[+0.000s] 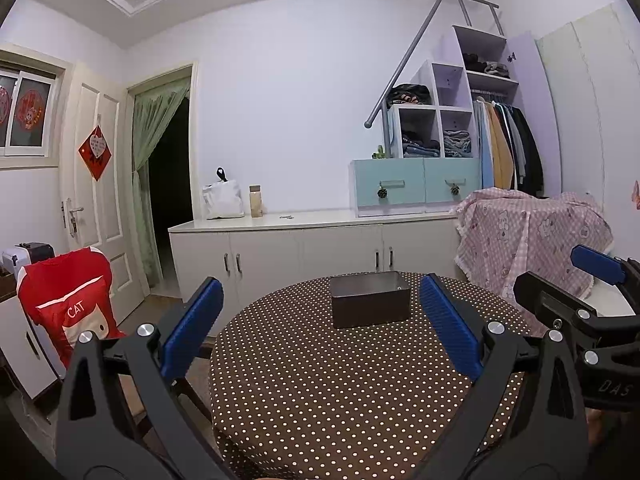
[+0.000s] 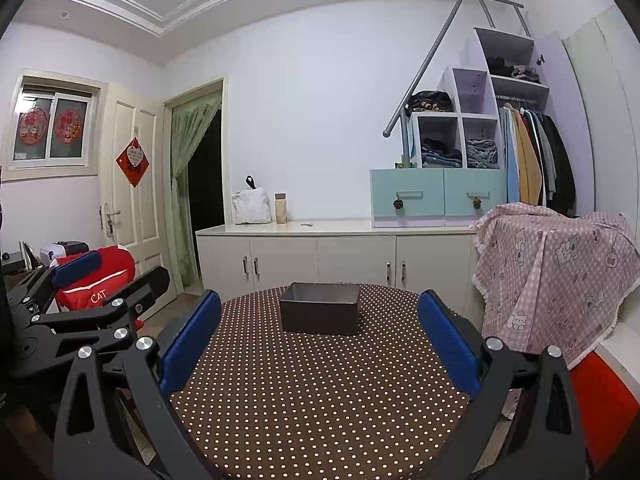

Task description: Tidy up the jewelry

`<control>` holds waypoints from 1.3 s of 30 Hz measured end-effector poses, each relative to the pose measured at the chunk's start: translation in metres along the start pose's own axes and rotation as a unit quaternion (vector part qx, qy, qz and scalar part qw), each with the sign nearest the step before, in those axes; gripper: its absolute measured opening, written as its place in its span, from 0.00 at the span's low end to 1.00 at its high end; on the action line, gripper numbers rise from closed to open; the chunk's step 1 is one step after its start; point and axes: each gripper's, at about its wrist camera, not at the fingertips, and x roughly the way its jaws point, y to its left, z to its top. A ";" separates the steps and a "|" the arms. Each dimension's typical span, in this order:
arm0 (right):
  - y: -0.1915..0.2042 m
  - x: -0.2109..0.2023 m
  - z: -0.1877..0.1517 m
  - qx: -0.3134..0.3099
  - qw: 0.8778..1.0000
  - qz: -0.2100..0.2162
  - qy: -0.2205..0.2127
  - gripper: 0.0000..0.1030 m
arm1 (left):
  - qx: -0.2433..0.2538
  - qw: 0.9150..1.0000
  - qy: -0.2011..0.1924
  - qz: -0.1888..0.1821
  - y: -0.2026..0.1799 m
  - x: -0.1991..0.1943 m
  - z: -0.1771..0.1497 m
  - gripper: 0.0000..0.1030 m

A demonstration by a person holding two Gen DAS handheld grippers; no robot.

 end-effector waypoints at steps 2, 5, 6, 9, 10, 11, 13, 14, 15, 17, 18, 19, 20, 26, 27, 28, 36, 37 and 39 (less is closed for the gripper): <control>0.000 0.002 0.000 0.002 1.000 0.000 0.003 0.92 | 0.001 1.000 0.002 0.000 -0.001 0.002 0.000 0.94; 0.000 0.005 -0.001 0.004 1.000 -0.001 0.006 0.92 | 0.001 1.000 0.005 0.000 -0.003 0.005 -0.001 0.94; 0.000 0.006 -0.002 0.004 1.000 -0.002 0.007 0.92 | 0.001 1.000 0.006 -0.001 -0.003 0.006 -0.002 0.94; -0.001 0.009 -0.003 0.006 1.000 -0.002 0.012 0.92 | 0.001 1.000 0.010 -0.002 -0.005 0.010 -0.004 0.94; -0.001 0.011 -0.003 0.007 1.000 -0.003 0.014 0.92 | 0.001 1.000 0.011 -0.002 -0.006 0.011 -0.005 0.94; -0.001 0.013 -0.004 0.008 1.000 -0.003 0.016 0.92 | 0.002 1.000 0.013 -0.002 -0.006 0.013 -0.006 0.94; -0.002 0.016 -0.006 0.010 1.000 -0.004 0.021 0.92 | 0.003 1.000 0.017 -0.002 -0.008 0.019 -0.006 0.94; -0.002 0.019 -0.007 0.012 1.000 -0.004 0.023 0.92 | 0.004 1.000 0.019 -0.002 -0.008 0.021 -0.007 0.94; -0.002 0.021 -0.007 0.014 1.000 -0.004 0.026 0.92 | 0.005 1.000 0.021 -0.002 -0.009 0.024 -0.008 0.94; -0.004 0.027 -0.009 0.017 0.999 -0.004 0.031 0.92 | 0.007 1.000 0.025 0.000 -0.011 0.030 -0.010 0.94; -0.005 0.030 -0.010 0.018 0.999 -0.004 0.034 0.92 | 0.008 1.000 0.027 0.000 -0.011 0.033 -0.010 0.94; -0.006 0.033 -0.010 0.018 0.999 -0.004 0.036 0.92 | 0.009 1.000 0.029 0.001 -0.012 0.036 -0.011 0.94; -0.007 0.036 -0.011 0.020 0.999 -0.004 0.040 0.92 | 0.010 0.999 0.033 0.001 -0.013 0.040 -0.011 0.94; -0.013 0.055 -0.013 0.027 0.998 -0.005 0.054 0.92 | 0.011 0.999 0.048 0.002 -0.016 0.060 -0.014 0.94; -0.014 0.059 -0.014 0.029 0.998 -0.006 0.058 0.92 | 0.012 0.999 0.051 0.002 -0.017 0.064 -0.014 0.94; -0.016 0.063 -0.014 0.031 0.998 -0.006 0.060 0.92 | 0.012 0.998 0.054 0.002 -0.018 0.068 -0.014 0.94; -0.027 0.097 -0.015 0.043 0.995 -0.001 0.086 0.92 | 0.006 0.996 0.084 0.002 -0.021 0.102 -0.015 0.94; -0.028 0.102 -0.015 0.043 0.995 -0.002 0.089 0.92 | 0.005 0.996 0.088 0.003 -0.021 0.107 -0.015 0.94; -0.029 0.110 -0.015 0.044 0.994 -0.003 0.095 0.92 | 0.004 0.995 0.096 0.004 -0.021 0.115 -0.015 0.94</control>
